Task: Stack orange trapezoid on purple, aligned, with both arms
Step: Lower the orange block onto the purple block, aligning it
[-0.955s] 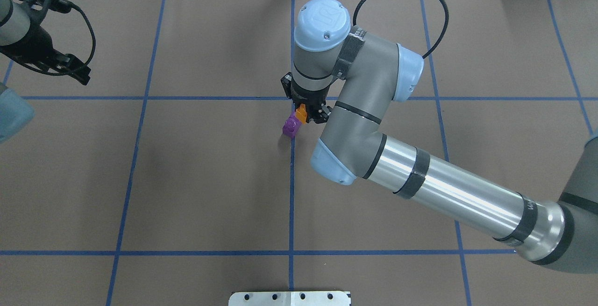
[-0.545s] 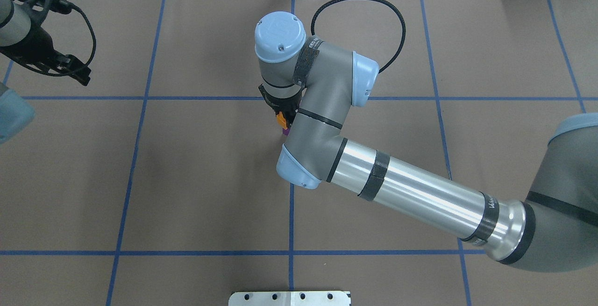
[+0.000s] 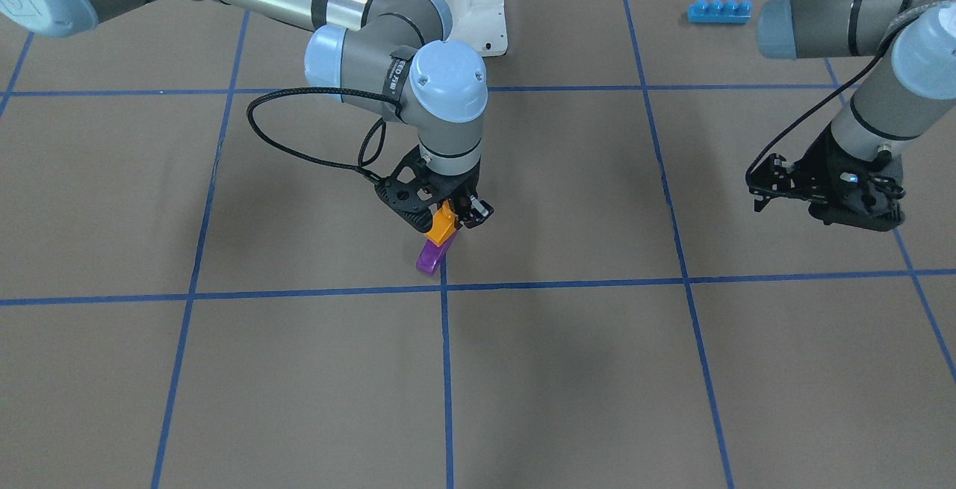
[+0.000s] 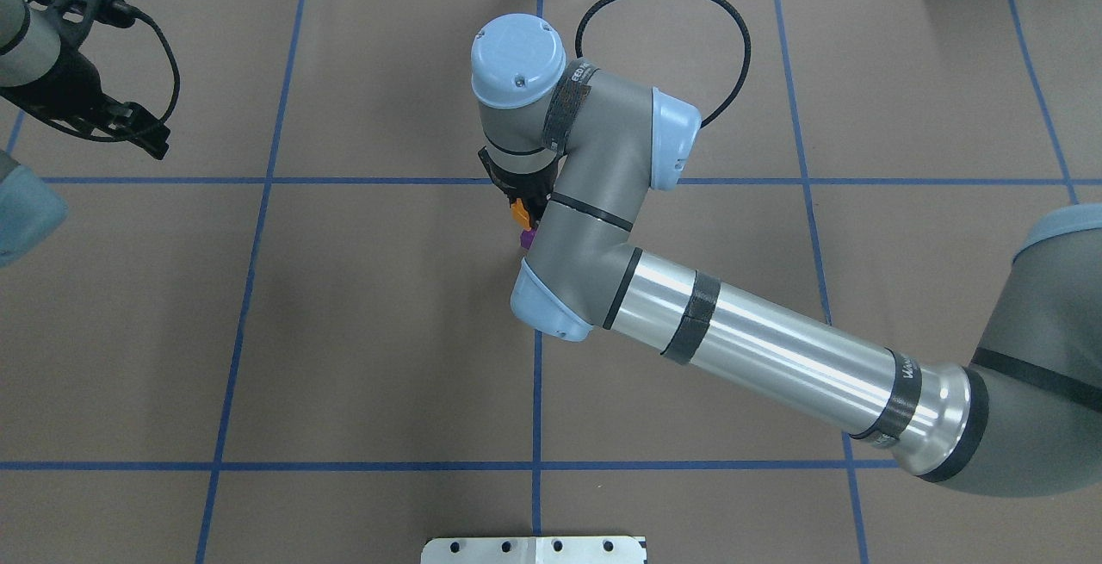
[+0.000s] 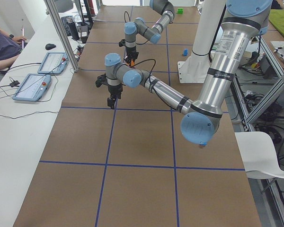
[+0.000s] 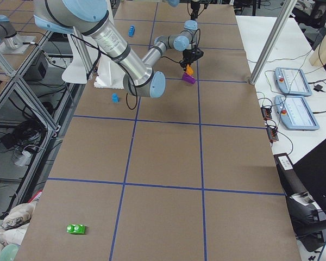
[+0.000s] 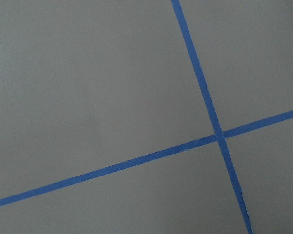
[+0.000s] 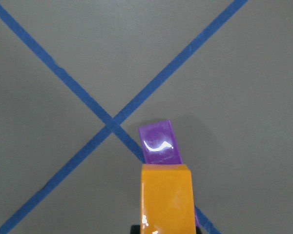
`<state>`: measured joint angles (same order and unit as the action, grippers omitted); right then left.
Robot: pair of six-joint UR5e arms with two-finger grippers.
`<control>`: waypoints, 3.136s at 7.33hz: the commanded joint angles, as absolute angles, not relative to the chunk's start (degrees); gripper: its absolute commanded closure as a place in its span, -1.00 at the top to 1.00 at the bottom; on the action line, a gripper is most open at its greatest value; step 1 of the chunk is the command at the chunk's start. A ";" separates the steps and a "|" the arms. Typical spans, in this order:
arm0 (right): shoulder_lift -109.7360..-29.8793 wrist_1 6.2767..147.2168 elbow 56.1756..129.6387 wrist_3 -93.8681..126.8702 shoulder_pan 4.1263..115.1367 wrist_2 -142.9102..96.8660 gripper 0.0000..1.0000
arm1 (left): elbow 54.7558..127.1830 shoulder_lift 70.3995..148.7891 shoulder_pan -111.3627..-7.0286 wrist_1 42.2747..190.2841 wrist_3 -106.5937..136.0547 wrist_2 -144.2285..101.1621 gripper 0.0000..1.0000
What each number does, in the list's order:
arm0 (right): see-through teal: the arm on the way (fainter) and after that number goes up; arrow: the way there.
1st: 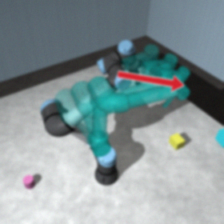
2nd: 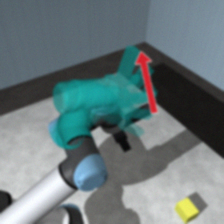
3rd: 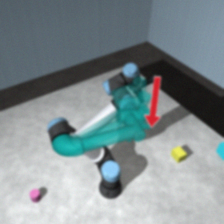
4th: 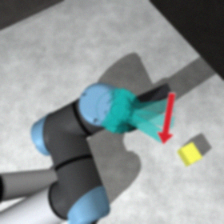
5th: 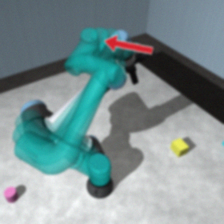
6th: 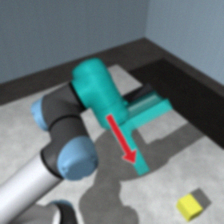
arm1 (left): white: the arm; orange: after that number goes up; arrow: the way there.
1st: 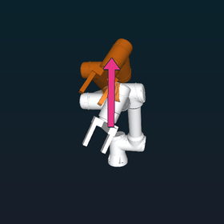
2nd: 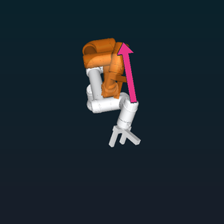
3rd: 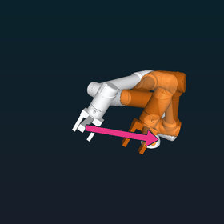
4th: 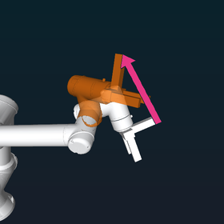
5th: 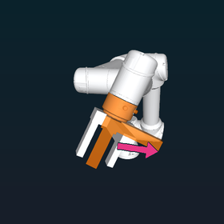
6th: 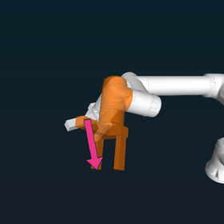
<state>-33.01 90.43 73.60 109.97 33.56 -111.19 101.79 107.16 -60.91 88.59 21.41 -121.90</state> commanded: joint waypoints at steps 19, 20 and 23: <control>-34.01 90.26 73.39 107.05 32.08 -108.20 -1.00 | 101.69 107.14 -60.73 88.59 21.97 -121.90 1.00; -34.01 90.26 73.48 106.27 32.08 -108.02 -1.00 | 101.69 107.14 -60.82 88.59 21.97 -121.90 1.00; -34.89 87.64 73.21 104.94 31.91 -107.93 -1.00 | 101.69 107.14 -60.82 88.59 21.97 -121.82 1.00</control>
